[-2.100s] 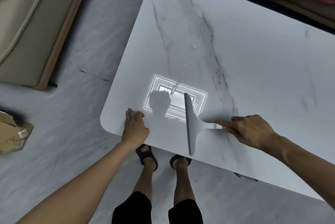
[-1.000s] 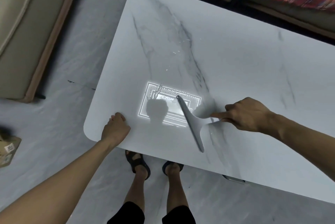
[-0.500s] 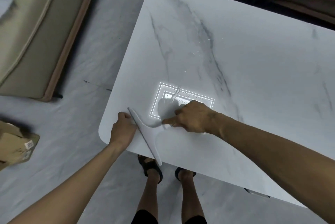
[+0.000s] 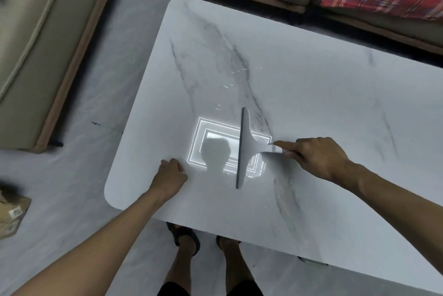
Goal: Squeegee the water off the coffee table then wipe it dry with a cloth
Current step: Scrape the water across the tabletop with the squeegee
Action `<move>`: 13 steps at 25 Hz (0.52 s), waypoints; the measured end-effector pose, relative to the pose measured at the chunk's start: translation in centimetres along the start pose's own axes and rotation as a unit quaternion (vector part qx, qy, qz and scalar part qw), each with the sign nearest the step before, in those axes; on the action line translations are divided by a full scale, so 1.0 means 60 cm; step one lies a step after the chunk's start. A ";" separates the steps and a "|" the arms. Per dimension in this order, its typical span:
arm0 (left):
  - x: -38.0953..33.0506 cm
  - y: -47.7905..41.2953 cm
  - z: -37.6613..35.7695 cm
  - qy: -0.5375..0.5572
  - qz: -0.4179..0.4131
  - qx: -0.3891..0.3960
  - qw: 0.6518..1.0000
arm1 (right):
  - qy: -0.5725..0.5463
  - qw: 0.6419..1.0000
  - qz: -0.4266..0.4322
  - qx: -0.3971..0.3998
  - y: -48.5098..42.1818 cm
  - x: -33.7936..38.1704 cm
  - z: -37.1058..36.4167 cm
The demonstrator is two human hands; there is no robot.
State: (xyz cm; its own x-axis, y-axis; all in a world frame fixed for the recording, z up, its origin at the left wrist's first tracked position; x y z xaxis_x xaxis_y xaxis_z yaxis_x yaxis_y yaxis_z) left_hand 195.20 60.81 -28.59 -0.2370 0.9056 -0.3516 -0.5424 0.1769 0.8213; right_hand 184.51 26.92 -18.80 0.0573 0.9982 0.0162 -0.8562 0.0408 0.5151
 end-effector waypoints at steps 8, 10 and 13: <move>-0.113 -0.005 0.101 0.004 -0.064 -0.144 0.988 | -0.278 0.948 -0.144 -0.065 -0.066 -0.053 0.103; -0.149 -0.037 0.114 -0.012 -0.087 -0.150 0.985 | -0.283 0.942 -0.151 -0.100 -0.130 -0.061 0.143; -0.202 -0.102 0.126 -0.033 -0.128 -0.151 0.980 | -0.265 0.939 -0.167 -0.142 -0.257 -0.083 0.195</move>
State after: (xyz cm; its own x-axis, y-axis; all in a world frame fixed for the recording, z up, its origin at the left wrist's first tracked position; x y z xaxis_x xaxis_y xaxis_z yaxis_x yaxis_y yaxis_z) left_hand 207.49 51.67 -25.93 -0.0136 0.8711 -0.4908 -0.7929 0.2897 0.5361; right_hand 203.45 20.80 -16.80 0.5298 0.7690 0.3576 -0.8432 0.4323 0.3197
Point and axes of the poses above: each hand's wrist, its own y-axis away from the middle knuckle, its own z-axis out of the back of the hand, x = y × z, the point moved 8 cm from there along -y, towards the middle knuckle, and after that the axes turned 6 degrees about y, right-handed, at the moved point
